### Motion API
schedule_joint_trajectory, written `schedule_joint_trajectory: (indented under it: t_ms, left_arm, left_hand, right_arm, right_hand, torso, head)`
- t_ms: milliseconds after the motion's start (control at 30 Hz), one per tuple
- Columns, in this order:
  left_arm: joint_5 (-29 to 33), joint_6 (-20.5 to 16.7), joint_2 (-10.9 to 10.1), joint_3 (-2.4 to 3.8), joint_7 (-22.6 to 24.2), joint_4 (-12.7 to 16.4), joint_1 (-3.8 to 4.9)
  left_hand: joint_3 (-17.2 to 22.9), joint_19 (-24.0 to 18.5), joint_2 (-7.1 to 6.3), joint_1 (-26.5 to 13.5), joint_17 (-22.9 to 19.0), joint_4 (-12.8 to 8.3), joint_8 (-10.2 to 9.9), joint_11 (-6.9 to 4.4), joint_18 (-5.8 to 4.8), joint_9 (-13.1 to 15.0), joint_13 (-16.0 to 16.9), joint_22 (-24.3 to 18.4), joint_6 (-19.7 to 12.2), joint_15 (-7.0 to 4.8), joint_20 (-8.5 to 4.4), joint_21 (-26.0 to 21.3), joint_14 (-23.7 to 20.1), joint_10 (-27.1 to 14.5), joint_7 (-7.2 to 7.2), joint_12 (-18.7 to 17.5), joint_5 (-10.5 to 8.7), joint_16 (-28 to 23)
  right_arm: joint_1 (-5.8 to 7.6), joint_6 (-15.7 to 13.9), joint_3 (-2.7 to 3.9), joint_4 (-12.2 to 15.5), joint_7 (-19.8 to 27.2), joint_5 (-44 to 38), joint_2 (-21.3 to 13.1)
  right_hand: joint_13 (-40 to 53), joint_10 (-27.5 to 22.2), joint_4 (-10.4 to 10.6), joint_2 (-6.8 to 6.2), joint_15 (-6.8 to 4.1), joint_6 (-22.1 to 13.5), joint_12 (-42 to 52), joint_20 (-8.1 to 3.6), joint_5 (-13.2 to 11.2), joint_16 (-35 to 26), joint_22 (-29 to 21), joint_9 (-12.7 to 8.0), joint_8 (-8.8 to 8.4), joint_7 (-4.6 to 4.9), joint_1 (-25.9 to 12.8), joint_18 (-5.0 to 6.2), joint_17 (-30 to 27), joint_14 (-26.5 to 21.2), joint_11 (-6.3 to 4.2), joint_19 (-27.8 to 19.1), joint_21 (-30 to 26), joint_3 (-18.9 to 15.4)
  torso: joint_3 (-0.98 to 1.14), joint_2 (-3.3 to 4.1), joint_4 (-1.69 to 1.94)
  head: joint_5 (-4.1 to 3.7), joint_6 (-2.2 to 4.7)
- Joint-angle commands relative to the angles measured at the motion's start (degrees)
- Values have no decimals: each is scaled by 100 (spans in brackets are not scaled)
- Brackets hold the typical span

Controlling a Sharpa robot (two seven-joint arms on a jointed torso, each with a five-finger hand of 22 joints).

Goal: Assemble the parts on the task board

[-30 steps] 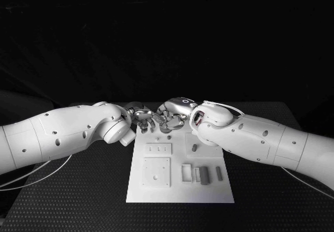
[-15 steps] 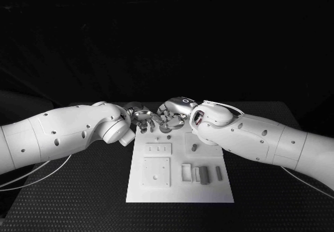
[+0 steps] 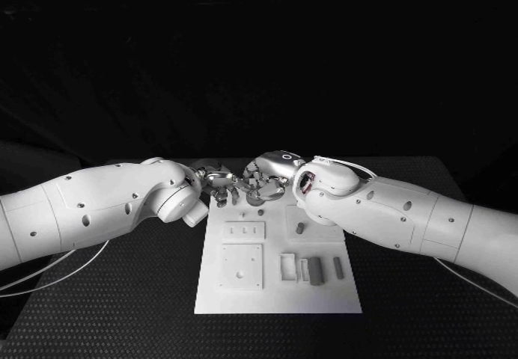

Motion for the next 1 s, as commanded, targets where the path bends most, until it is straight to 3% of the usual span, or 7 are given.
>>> schedule_joint_trajectory:
  t_ms: [33,267,533,767,1000]
  left_arm:
    - [178,132,15,7,57,18,7]
    - [450,-15,16,7,76,-8,7]
    - [814,-132,29,7,105,-46,7]
    - [903,-61,35,7,66,-52,7]
    - [913,74,35,7,24,-47,7]
  left_hand:
    - [17,-6,1,-50,-9,31,11,1,362,5,3,123,690,-28,-49,34,-13,24,6,26,-26,41]
    - [92,-10,11,-17,-44,-11,-25,17,360,2,-18,122,633,-17,-61,46,-24,-36,25,-2,-26,74]
    - [52,-24,-118,-185,-86,36,-153,106,363,-36,-96,120,407,63,-26,55,-49,-239,123,-128,-26,111]
    - [21,-42,-207,-310,-120,83,-202,146,401,-44,-140,119,317,102,14,56,-78,-309,165,-177,-26,139]
    - [29,-43,-197,-343,-136,113,-192,147,419,-34,-151,119,332,105,25,61,-85,-298,163,-175,-26,156]
  right_arm:
    - [-7,56,-1,-5,-35,-67,12]
    - [-27,47,-1,11,-27,-66,17]
    - [-37,40,-1,23,-24,-63,18]
    - [-41,25,-1,22,-31,-62,15]
    - [-47,7,-1,25,-47,-62,9]
  right_hand:
    - [-9,43,26,35,-33,129,10,-37,7,27,52,2,25,73,-35,71,-7,3,-2,-13,15,1]
    - [-10,47,28,33,-34,132,9,-38,6,27,52,4,25,73,-41,71,-8,6,-3,-11,16,-2]
    - [-11,52,30,38,-36,140,10,-40,6,27,52,6,26,70,-45,71,-10,11,-5,-7,16,-2]
    - [-13,56,31,39,-38,149,9,-42,6,26,52,10,29,67,-49,71,-11,15,-8,-4,16,-4]
    - [-14,58,33,36,-39,151,8,-42,5,25,51,10,28,66,-55,71,-13,17,-9,-3,16,-6]
  torso:
    - [-1,1,5]
    - [2,1,6]
    - [-1,-1,4]
    - [-3,0,5]
    - [-5,0,8]
  head:
    - [-2,-8]
    - [1,-18]
    - [2,-21]
    - [-5,-24]
    - [-4,-37]
